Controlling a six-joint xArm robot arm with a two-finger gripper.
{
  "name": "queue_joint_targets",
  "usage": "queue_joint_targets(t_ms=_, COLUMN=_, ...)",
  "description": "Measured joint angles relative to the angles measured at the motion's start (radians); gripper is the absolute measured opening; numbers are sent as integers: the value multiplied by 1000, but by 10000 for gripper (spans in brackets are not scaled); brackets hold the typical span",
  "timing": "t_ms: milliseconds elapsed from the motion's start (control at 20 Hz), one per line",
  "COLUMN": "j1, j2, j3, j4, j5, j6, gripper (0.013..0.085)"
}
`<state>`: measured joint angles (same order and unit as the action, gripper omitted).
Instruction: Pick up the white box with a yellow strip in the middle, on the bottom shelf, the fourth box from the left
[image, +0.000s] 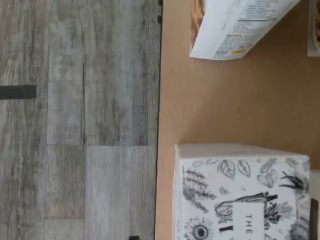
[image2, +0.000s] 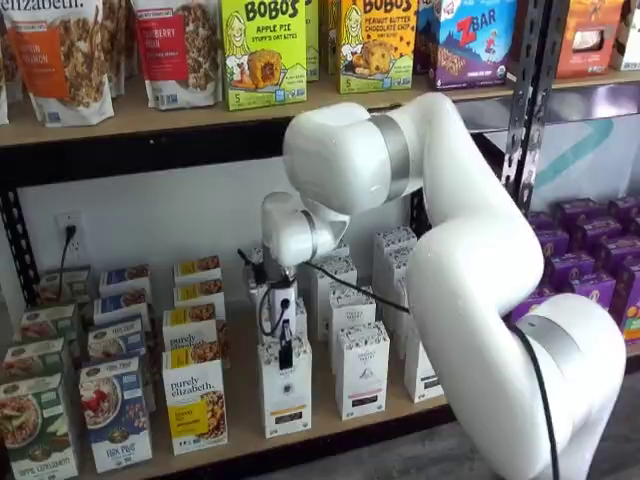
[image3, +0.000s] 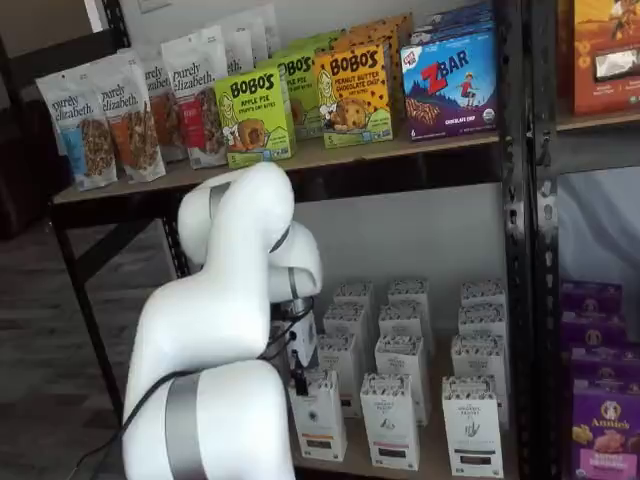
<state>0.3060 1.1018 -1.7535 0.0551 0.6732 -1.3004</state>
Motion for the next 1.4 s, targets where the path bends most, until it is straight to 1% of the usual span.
queue_joint_targets(t_ms=250, j1=-6, j2=38, j3=-39, j4=-24, j5=0, j6=14, gripper=850)
queue_joint_targets(t_ms=450, j1=-13, j2=54, j3=-46, j4=-44, j5=-8, j6=22, gripper=850)
queue_joint_targets(t_ms=700, j1=-17, j2=71, j3=-56, j4=-41, j5=-7, j6=15, gripper=850)
queue_joint_targets(t_ms=1150, j1=-18, j2=89, j3=-61, j4=-41, j5=-31, j6=14, gripper=850)
queue_joint_targets(t_ms=1250, j1=-20, j2=91, j3=-64, j4=-34, j5=-25, j6=7, gripper=770)
queue_joint_targets(t_ms=1300, j1=-20, j2=91, j3=-63, j4=-34, j5=-27, j6=7, gripper=770)
queue_joint_targets(t_ms=1350, j1=-21, j2=92, j3=-62, j4=-34, j5=-28, j6=5, gripper=730)
queue_joint_targets(t_ms=1400, j1=-21, j2=93, j3=-63, j4=-34, j5=-27, j6=5, gripper=730)
